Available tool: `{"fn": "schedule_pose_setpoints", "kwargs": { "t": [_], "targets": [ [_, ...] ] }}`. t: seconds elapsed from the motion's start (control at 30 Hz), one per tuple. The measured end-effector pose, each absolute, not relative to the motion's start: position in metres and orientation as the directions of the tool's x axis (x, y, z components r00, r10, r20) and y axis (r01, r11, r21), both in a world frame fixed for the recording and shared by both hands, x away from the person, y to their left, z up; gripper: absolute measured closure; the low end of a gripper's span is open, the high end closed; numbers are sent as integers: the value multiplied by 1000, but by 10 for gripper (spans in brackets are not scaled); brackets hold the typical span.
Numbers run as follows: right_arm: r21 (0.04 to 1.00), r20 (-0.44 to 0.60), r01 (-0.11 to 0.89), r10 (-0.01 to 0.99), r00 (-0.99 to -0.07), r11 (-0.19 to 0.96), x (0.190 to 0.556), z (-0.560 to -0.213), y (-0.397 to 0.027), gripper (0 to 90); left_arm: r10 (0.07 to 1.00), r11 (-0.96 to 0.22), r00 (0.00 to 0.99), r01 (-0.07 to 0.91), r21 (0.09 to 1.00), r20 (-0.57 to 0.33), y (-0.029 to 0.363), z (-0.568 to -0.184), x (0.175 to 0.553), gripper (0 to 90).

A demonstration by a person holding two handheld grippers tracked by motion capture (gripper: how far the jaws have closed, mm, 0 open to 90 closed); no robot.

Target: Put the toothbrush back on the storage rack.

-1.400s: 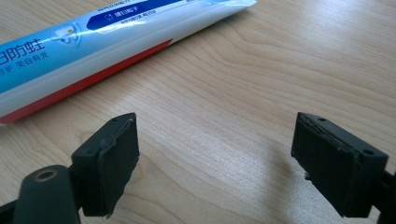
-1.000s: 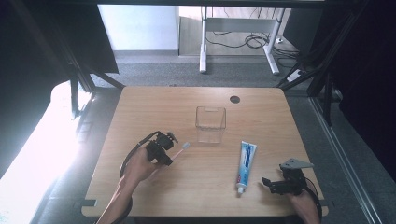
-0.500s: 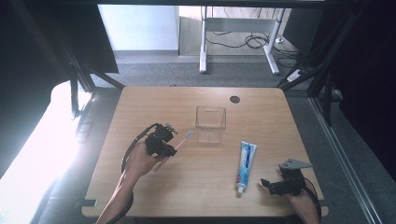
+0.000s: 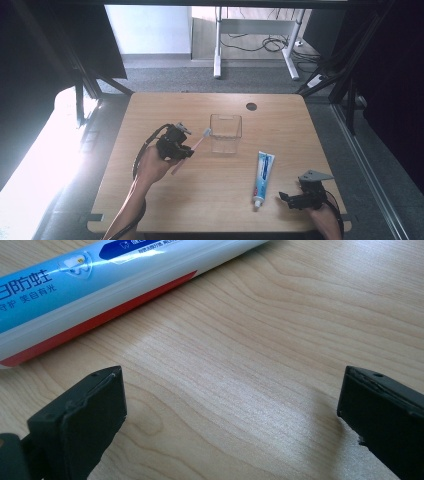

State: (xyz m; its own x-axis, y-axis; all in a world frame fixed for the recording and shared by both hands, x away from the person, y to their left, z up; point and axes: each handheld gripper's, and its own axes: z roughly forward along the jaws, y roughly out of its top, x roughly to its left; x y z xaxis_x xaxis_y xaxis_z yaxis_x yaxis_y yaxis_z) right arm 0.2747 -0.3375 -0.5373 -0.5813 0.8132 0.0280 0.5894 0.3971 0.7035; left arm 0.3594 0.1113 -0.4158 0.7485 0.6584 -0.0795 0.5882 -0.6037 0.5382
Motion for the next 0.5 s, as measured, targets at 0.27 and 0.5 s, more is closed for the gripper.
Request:
{"fn": "schedule_pose_setpoints", "kwargs": {
  "t": [0.27,0.5],
  "targets": [
    [703,27,587,811,-585,401,275,-538,-337,0,655,-584,752,568,580,-75,109,-407,364,790],
    [701,26,589,810,-586,403,275,-538,-336,0,659,-558,748,556,616,-79,105,-400,370,790]
  ]
}}
